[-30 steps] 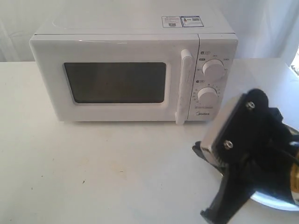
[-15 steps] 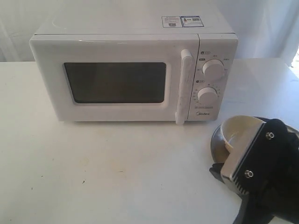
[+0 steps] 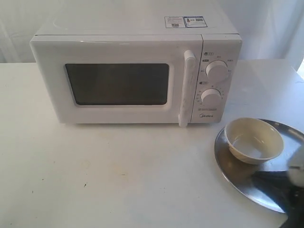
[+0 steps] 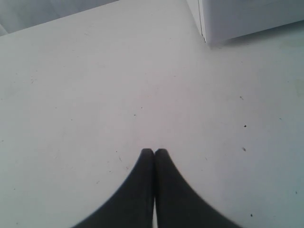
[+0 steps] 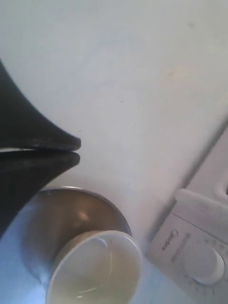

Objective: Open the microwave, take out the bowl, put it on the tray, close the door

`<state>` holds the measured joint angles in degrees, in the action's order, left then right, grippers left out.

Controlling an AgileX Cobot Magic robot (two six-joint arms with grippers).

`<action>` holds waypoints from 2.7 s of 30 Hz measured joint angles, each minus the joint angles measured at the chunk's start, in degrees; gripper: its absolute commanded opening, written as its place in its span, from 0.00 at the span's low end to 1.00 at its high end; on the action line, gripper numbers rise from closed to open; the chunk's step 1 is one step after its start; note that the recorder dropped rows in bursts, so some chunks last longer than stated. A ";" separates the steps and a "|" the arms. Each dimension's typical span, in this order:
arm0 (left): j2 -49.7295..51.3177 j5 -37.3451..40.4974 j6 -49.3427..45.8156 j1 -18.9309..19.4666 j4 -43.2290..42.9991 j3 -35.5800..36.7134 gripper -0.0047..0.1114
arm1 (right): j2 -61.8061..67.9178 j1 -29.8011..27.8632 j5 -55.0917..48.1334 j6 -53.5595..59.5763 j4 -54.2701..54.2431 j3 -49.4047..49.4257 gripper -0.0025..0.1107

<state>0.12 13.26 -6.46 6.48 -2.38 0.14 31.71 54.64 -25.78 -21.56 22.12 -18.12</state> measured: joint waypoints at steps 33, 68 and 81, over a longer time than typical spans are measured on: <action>0.00 0.10 0.00 0.00 0.00 0.00 0.04 | -31.35 -35.13 19.40 -0.11 -20.18 17.72 0.02; 0.00 0.10 0.00 0.00 0.00 0.00 0.04 | -31.35 -35.13 7.06 21.56 -20.31 17.95 0.02; 0.00 0.10 0.00 0.00 0.00 0.00 0.04 | -31.35 -35.13 7.06 21.56 -20.31 17.95 0.02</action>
<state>0.12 13.36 -6.46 6.48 -2.38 0.14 0.36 19.51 -18.72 0.00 1.81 -0.18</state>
